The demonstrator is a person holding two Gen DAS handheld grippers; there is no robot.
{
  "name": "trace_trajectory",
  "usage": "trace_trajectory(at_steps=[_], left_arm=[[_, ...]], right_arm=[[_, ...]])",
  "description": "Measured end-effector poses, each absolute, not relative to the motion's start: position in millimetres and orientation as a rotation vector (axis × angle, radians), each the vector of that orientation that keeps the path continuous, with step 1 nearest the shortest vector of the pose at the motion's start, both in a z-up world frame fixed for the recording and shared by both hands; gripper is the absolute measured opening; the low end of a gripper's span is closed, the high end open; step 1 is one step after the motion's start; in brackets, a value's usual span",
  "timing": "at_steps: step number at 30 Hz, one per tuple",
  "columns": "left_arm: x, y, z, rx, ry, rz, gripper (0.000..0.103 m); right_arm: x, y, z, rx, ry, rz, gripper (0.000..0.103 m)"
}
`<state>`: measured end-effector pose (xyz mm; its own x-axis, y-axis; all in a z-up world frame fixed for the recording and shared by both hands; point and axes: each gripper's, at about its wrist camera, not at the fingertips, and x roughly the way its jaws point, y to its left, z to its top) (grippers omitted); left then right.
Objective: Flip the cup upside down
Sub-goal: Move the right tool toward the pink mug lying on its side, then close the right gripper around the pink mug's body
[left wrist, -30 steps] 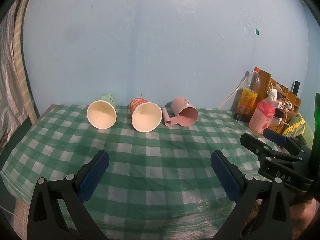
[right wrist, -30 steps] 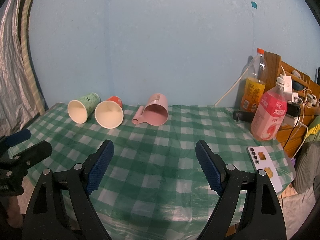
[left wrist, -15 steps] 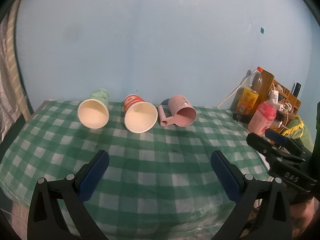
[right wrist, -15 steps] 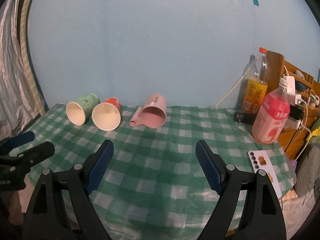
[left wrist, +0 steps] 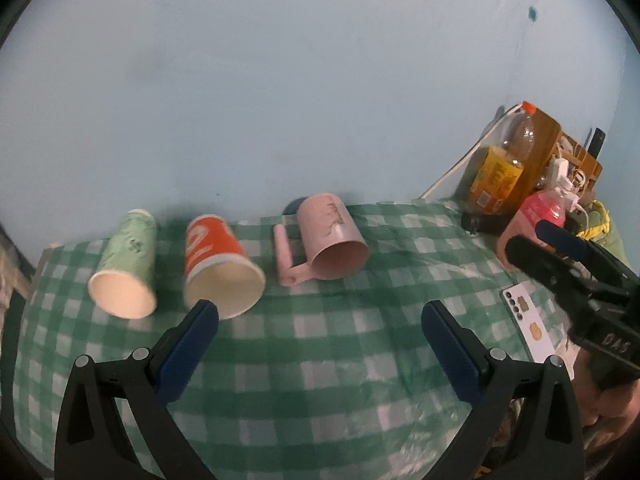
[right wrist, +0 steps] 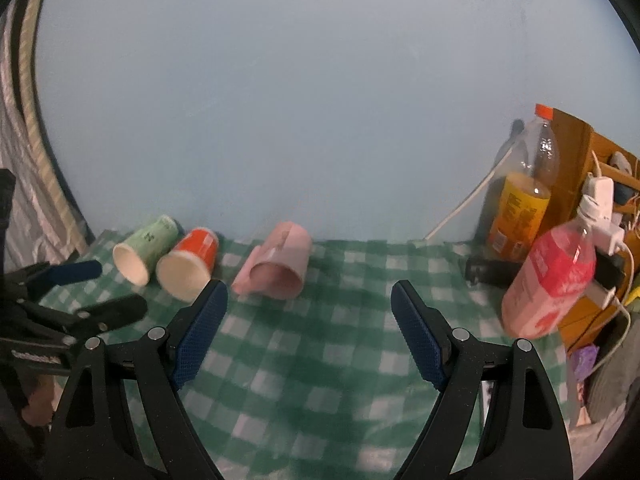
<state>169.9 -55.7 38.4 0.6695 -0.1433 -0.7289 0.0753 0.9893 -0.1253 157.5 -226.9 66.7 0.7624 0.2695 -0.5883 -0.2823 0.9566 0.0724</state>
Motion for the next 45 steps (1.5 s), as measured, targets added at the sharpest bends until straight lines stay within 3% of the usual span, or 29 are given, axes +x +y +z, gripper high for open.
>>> trace_trajectory(at_steps=[9,17,28,34,39,45], left_arm=[[257.0,-77.6,20.6,-0.101,0.984,-0.107,0.103],[327.9,-82.9,-16.4,-0.203,1.148,-0.085,0.102],[373.0,-89.3,-41.1,-0.192,1.209,-0.035,0.102],[380.2,-92.9,-57.4,-0.171,1.242,-0.033,0.093],[383.8,-91.3,-70.6,-0.157,1.281,-0.029,0.077],[387.9,-87.1,-72.7,-0.156,1.291,-0.054,0.074]], right_arm=[[246.3,-249.4,63.9,0.147,0.805,0.317,0.083],[324.9,-264.8,27.7,0.246,0.960,0.253,0.083],[376.7,-259.5,-20.8,0.300,1.135,0.369,0.083],[388.1,-257.5,-33.1,0.340,1.191,0.380,0.083],[391.2,-259.8,-38.2,0.349,1.200,0.361,0.083],[389.2,-255.3,-43.7,0.336,1.210,0.350,0.083]])
